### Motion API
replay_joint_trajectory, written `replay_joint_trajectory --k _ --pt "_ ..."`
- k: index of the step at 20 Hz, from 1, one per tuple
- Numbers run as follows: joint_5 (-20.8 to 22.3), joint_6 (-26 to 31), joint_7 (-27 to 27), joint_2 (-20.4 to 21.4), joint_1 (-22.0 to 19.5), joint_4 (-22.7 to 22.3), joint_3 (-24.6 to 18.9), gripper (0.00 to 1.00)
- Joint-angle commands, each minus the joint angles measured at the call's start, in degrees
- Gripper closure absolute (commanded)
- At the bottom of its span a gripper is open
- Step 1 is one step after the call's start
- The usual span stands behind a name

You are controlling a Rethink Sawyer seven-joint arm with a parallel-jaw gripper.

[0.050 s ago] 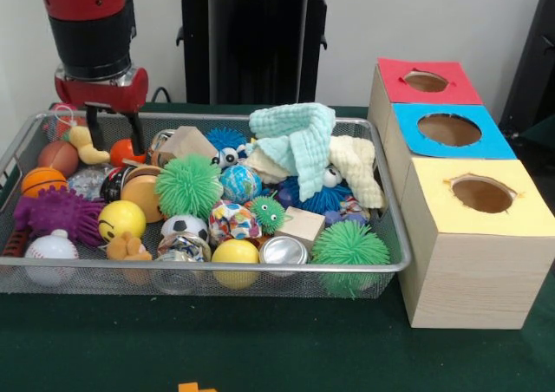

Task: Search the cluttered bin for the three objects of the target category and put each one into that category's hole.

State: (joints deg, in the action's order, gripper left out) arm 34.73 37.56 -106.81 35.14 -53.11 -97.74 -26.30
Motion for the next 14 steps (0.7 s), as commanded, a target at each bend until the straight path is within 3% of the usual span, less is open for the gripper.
replay_joint_trajectory --k 1,4,9,14 --pt "-2.0 1.4 -4.2 -3.6 0.5 6.5 3.4 0.00" --pt "-2.2 2.3 -2.8 -5.1 0.5 9.1 3.4 0.00" --pt "-1.9 1.4 -1.9 -5.5 0.2 8.7 3.9 0.00" --pt "0.4 -3.3 -3.2 -9.0 0.7 9.2 5.6 0.00"
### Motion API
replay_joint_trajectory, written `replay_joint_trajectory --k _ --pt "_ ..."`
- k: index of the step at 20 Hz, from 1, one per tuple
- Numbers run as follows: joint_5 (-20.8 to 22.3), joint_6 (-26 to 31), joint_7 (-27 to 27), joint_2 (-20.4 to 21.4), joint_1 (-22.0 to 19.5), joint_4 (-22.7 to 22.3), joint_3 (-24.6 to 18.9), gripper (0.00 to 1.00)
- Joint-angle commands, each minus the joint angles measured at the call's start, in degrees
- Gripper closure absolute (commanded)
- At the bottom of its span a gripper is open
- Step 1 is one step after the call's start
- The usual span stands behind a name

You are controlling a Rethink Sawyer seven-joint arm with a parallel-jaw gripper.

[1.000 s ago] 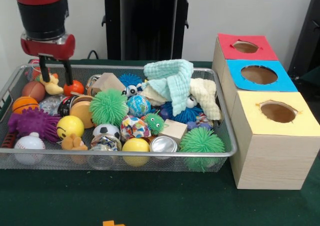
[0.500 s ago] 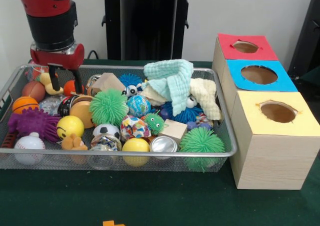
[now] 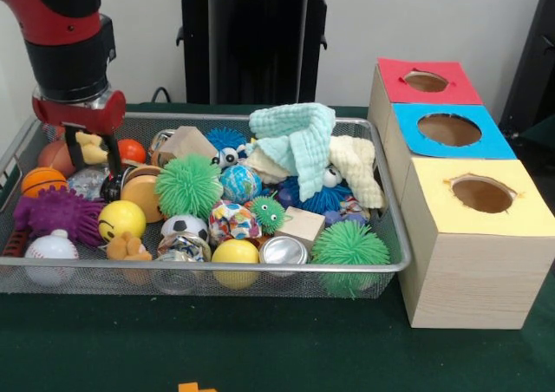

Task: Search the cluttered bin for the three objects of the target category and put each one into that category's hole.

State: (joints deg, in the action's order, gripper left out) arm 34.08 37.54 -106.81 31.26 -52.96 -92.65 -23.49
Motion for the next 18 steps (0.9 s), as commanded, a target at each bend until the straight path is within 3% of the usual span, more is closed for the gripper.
replay_joint_trajectory --k 1,8,18 --pt "1.4 -4.0 -3.7 -5.6 0.9 4.2 3.3 0.00" --pt "3.1 -9.3 -7.1 -9.4 4.6 6.0 7.2 0.00" --pt "0.8 -9.6 -3.4 -9.7 5.2 6.9 9.8 0.00"
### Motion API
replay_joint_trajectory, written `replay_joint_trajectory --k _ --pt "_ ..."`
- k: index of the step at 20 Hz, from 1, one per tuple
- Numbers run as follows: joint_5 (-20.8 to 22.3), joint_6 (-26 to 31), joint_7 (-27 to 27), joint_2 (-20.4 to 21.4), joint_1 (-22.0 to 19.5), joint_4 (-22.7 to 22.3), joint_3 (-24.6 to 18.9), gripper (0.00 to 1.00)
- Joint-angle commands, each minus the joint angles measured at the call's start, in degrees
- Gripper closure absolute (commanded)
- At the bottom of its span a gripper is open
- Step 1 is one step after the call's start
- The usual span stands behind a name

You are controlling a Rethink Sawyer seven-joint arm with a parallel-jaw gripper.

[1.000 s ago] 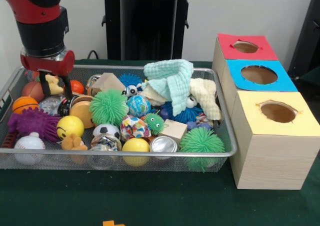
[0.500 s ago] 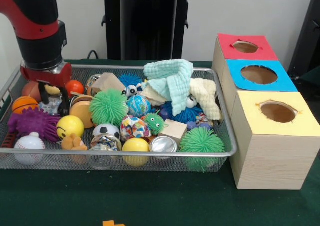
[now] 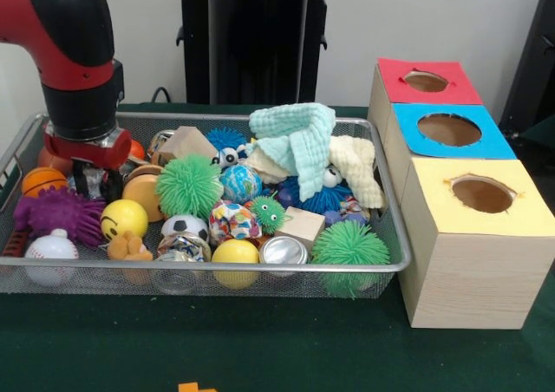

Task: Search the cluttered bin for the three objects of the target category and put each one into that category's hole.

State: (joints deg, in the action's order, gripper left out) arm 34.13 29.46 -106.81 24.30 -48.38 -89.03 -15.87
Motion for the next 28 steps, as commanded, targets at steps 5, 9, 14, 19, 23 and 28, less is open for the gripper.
replay_joint_trajectory --k 5,9,14,19,23,28 --pt "1.0 -1.9 -2.0 -3.1 -0.1 3.2 2.3 0.00" --pt "0.5 -0.2 -0.6 -1.7 -0.8 2.3 1.8 0.00" --pt "-1.5 4.7 1.9 3.5 -2.0 0.2 1.0 0.00" --pt "-3.4 10.8 5.6 9.2 -3.2 -1.3 0.5 0.00" --pt "-5.3 15.4 7.8 12.6 -4.0 -1.4 0.1 0.00" --pt "-4.9 16.3 8.6 11.5 -5.0 0.3 -1.2 0.00"
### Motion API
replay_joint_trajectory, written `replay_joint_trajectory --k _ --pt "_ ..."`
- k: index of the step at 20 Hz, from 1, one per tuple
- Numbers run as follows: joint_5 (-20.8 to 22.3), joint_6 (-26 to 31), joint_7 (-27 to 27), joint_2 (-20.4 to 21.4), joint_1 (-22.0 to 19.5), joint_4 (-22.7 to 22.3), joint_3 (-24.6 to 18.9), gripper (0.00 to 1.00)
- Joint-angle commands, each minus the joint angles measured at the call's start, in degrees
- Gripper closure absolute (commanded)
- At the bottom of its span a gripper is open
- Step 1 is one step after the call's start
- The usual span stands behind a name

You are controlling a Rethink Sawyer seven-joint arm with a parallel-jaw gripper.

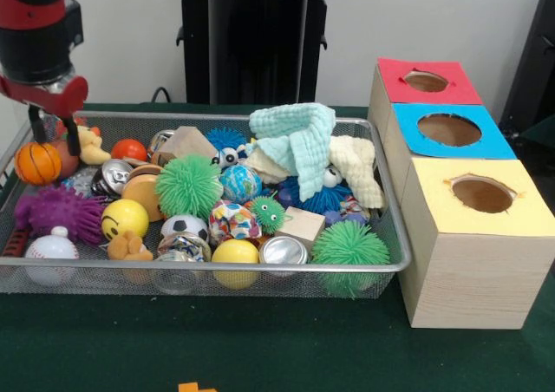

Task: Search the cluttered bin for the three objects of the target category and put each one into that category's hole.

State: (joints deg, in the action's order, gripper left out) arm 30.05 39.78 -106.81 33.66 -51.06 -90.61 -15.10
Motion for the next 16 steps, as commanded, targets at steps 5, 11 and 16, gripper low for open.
replay_joint_trajectory --k 5,11,16 --pt "0.2 5.9 8.3 0.6 -2.7 3.5 -2.7 0.00" --pt "2.3 1.8 7.0 -2.2 -2.8 3.9 -2.5 0.00" --pt "3.4 -0.2 6.2 -4.3 -2.4 5.2 -2.2 0.00"
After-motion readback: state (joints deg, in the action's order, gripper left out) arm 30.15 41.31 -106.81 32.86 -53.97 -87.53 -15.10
